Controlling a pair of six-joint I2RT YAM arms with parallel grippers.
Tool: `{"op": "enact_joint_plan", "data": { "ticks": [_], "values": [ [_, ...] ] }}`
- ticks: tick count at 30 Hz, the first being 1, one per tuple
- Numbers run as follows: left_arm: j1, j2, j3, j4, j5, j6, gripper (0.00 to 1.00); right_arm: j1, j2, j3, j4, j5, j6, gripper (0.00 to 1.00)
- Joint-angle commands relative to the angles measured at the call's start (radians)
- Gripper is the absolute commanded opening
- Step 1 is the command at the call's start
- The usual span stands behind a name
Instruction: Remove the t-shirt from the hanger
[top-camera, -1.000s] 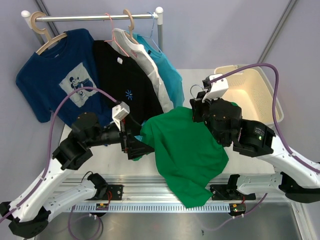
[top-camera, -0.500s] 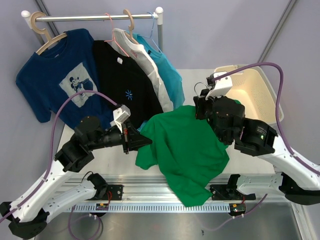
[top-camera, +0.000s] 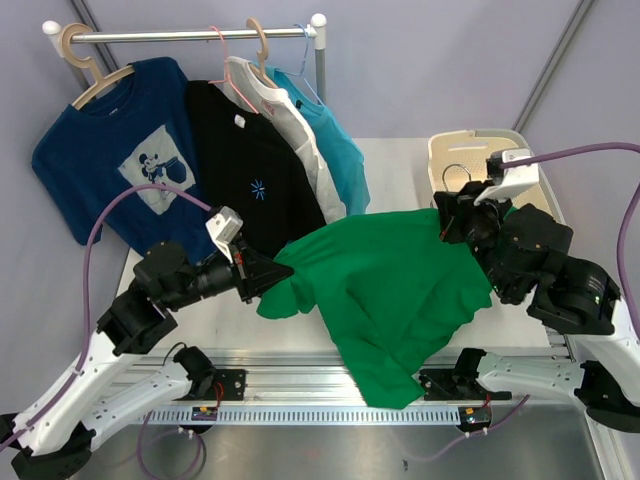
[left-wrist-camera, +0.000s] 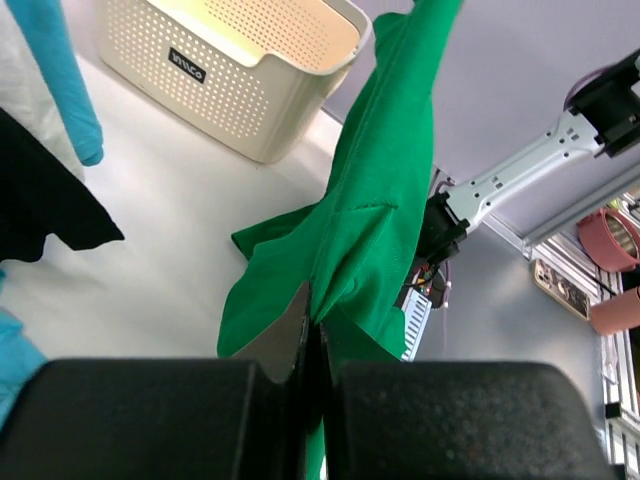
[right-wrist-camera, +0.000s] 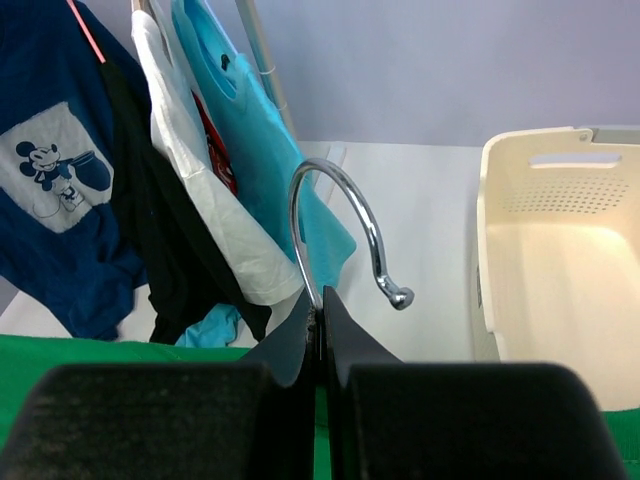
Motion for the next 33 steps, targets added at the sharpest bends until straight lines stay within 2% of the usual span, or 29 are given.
{"op": "enact_joint_plan", "data": {
  "ticks": [1, 15, 22, 25, 26, 27, 28, 29, 33],
  "values": [
    [0.0, -0.039, 0.038, -0.106, -0.1, -0.017, 0.0, -0.032, -0.07, 0.043, 0.073, 0.163, -0.031, 0.0],
    [0.0, -0.187, 0.049, -0.298, -0.403, 0.012, 0.0, -0.032, -0.157, 0.015, 0.036, 0.237, -0.038, 0.0],
    [0.0, -0.247, 0.057, -0.381, -0.486, 0.015, 0.0, -0.032, -0.162, -0.02, 0.046, 0.264, -0.034, 0.0],
    [0.0, -0.281, 0.049, -0.372, -0.428, 0.024, 0.0, -0.032, -0.163, -0.031, 0.055, 0.22, -0.026, 0.0],
    [0.0, -0.275, 0.052, -0.359, -0.311, 0.035, 0.05, -0.032, -0.165, -0.037, 0.066, 0.182, -0.024, 0.0],
    [0.0, -0.266, 0.058, -0.349, -0.249, 0.041, 0.21, -0.032, -0.16, -0.054, 0.07, 0.107, -0.009, 0.0],
    [0.0, -0.252, 0.077, -0.32, -0.186, 0.047, 0.45, -0.032, -0.156, -0.064, 0.072, 0.073, 0.003, 0.0],
    [0.0, -0.237, 0.088, -0.304, -0.093, 0.044, 0.65, -0.031, -0.15, -0.075, 0.084, 0.039, 0.011, 0.0],
    [0.0, -0.107, 0.147, -0.254, -0.003, 0.058, 0.82, -0.031, -0.094, -0.161, 0.136, -0.103, 0.069, 0.0]
  ]
}}
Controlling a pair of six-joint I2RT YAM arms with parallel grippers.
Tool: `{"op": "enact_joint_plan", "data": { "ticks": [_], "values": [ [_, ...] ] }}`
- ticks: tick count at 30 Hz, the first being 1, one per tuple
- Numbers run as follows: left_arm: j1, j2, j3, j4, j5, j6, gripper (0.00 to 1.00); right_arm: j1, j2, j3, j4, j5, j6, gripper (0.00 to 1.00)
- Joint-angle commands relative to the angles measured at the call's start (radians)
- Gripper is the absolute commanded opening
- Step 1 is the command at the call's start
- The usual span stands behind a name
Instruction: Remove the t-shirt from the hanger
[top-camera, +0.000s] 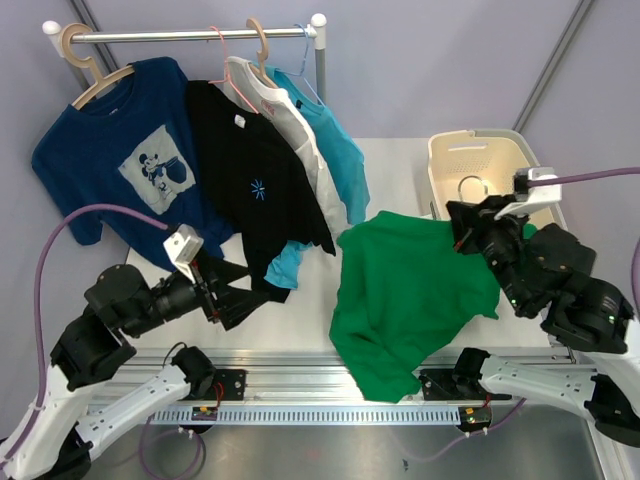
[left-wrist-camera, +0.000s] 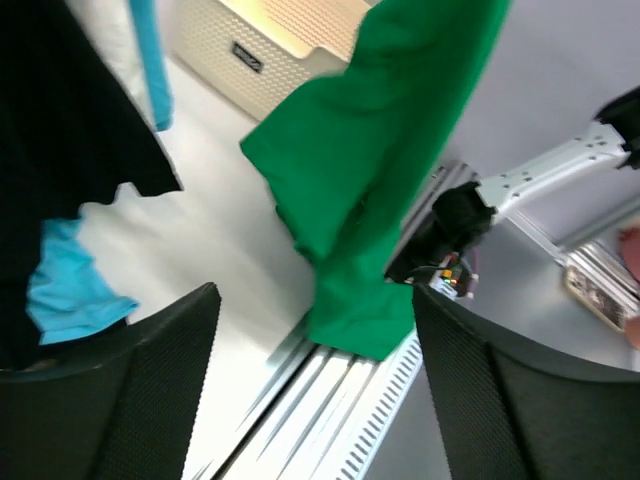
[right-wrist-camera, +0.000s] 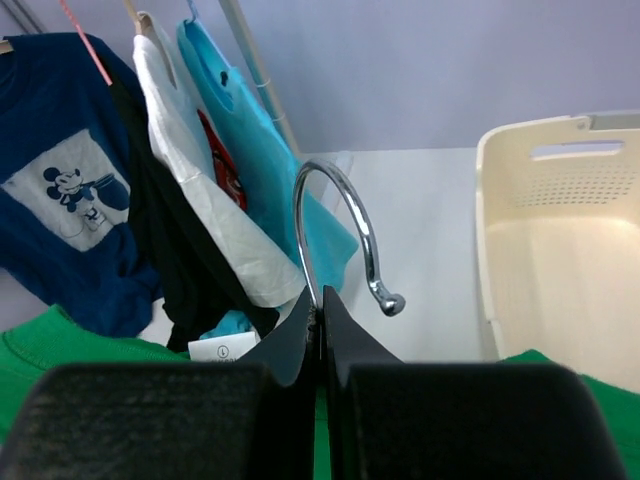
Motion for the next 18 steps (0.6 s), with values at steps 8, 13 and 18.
{"op": "enact_joint_plan", "data": {
  "ticks": [8, 13, 18],
  "values": [
    [0.003, 0.354, 0.151, 0.067, 0.196, 0.115, 0.89, -0.008, 0.108, -0.125, 0.216, -0.127, 0.077, 0.0],
    [-0.026, 0.449, 0.128, 0.119, 0.232, 0.145, 0.9, -0.008, 0.119, -0.131, 0.249, -0.146, 0.09, 0.0],
    [-0.059, 0.478, 0.119, 0.162, 0.141, 0.132, 0.75, -0.008, 0.122, -0.12, 0.252, -0.184, 0.115, 0.0]
  ]
}}
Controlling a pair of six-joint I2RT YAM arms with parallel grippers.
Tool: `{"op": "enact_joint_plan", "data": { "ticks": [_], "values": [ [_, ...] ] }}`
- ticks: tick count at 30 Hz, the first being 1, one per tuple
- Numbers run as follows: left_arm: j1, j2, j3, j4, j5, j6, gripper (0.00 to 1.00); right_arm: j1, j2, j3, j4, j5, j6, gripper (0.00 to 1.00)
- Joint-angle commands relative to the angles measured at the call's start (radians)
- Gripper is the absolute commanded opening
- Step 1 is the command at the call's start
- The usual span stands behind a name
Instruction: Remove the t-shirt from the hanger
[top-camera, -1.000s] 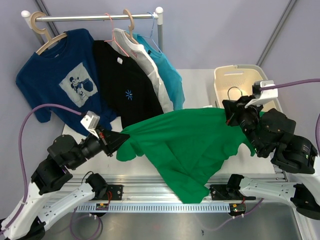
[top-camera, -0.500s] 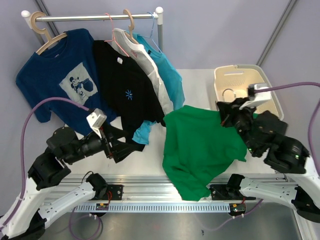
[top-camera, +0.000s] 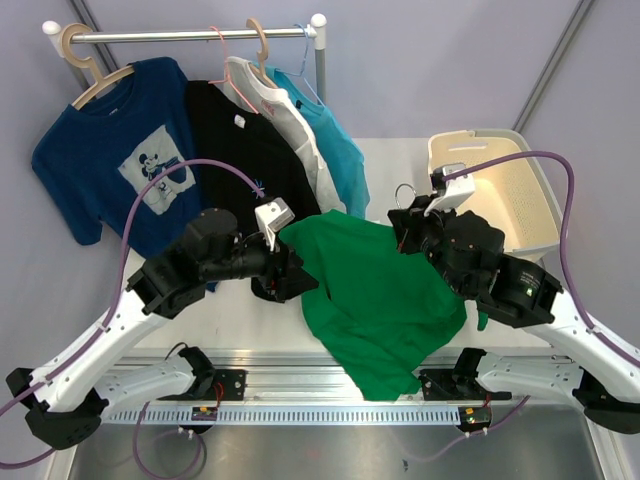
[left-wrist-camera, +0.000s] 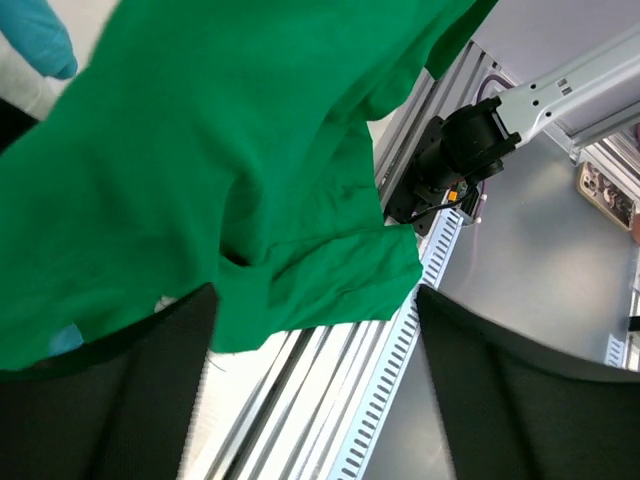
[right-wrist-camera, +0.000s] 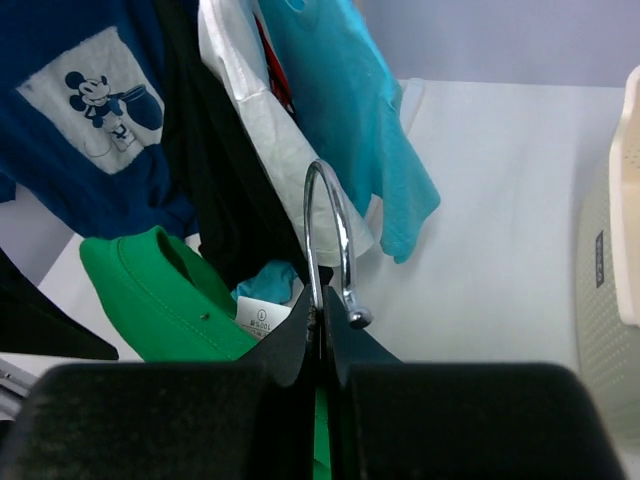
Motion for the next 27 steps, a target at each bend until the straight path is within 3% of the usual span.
{"op": "enact_joint_plan", "data": {
  "ticks": [1, 2, 8, 12, 14, 15, 16, 17, 20, 27],
  "values": [
    [-0.018, 0.0, 0.015, 0.089, -0.035, 0.012, 0.67, -0.006, -0.021, 0.033, 0.094, -0.025, 0.035, 0.0],
    [-0.02, 0.002, 0.018, 0.091, -0.056, 0.007, 0.56, -0.006, -0.024, 0.033, 0.096, -0.03, 0.038, 0.0],
    [-0.029, 0.008, 0.029, 0.097, -0.147, -0.039, 0.27, -0.005, -0.05, 0.024, 0.114, -0.095, 0.072, 0.0],
    [-0.029, 0.005, 0.021, 0.095, -0.203, -0.062, 0.0, -0.006, -0.079, 0.011, 0.125, -0.132, 0.098, 0.0],
    [-0.029, -0.004, 0.012, 0.095, -0.231, -0.071, 0.0, -0.005, -0.094, 0.007, 0.122, -0.143, 0.102, 0.0],
    [-0.029, -0.006, 0.009, 0.095, -0.234, -0.077, 0.05, -0.006, -0.1, 0.004, 0.119, -0.143, 0.104, 0.0],
    [-0.03, -0.012, 0.006, 0.095, -0.239, -0.082, 0.44, -0.005, -0.105, 0.004, 0.111, -0.142, 0.104, 0.0],
    [-0.031, -0.025, 0.003, 0.095, -0.243, -0.088, 0.58, -0.005, -0.108, 0.002, 0.107, -0.138, 0.102, 0.0],
    [-0.032, -0.045, -0.006, 0.12, -0.237, -0.102, 0.71, -0.005, -0.119, 0.0, 0.093, -0.132, 0.101, 0.0],
    [-0.031, 0.008, 0.043, 0.118, -0.297, -0.122, 0.77, -0.005, -0.131, -0.006, 0.1, -0.189, 0.128, 0.0]
  ]
}}
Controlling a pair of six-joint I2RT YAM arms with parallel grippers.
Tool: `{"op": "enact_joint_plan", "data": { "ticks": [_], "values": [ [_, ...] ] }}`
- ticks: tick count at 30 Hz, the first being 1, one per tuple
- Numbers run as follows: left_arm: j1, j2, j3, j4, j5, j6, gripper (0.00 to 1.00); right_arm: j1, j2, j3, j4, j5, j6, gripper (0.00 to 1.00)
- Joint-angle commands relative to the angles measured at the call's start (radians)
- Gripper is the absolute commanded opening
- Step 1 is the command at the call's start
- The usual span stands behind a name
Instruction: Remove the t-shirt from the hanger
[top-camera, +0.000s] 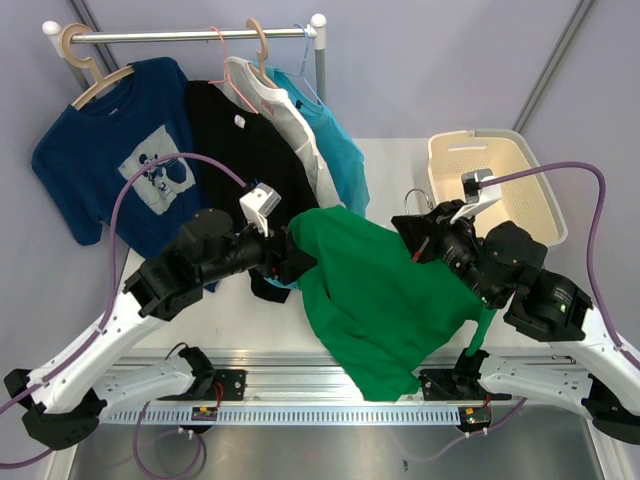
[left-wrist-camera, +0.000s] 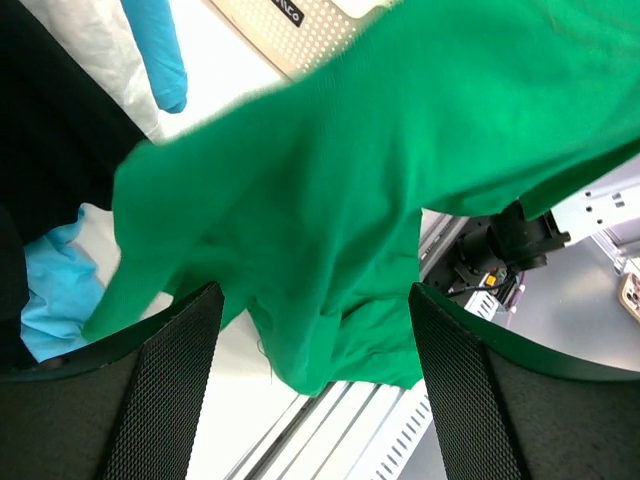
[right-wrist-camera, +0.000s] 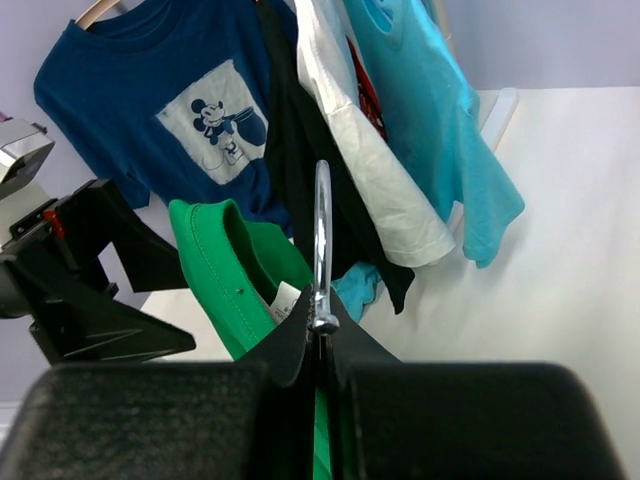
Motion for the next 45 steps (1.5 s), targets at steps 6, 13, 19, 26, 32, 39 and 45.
{"op": "enact_joint_plan", "data": {
  "ticks": [6, 13, 19, 26, 32, 39, 45],
  "values": [
    [-0.019, 0.103, 0.057, 0.061, -0.046, -0.011, 0.26, -0.006, -0.019, -0.008, 0.099, -0.074, 0.054, 0.0],
    [-0.026, -0.039, -0.049, 0.055, -0.126, -0.046, 0.0, -0.006, -0.05, 0.015, 0.034, 0.159, -0.021, 0.0],
    [-0.026, -0.13, -0.063, 0.0, -0.175, -0.067, 0.0, -0.006, -0.053, 0.104, -0.025, 0.329, -0.104, 0.0],
    [-0.026, -0.249, -0.109, -0.077, -0.308, -0.101, 0.0, -0.006, -0.101, 0.129, -0.014, 0.437, -0.15, 0.0],
    [-0.024, -0.269, -0.118, -0.085, -0.306, -0.11, 0.0, -0.006, -0.119, 0.137, -0.02, 0.342, -0.126, 0.0],
    [-0.024, -0.118, -0.118, -0.002, -0.227, -0.101, 0.0, -0.006, -0.073, 0.092, 0.104, 0.112, -0.147, 0.0],
    [-0.024, -0.061, -0.126, 0.052, -0.162, -0.074, 0.06, -0.004, 0.004, 0.084, 0.181, -0.035, -0.193, 0.0]
  ]
}}
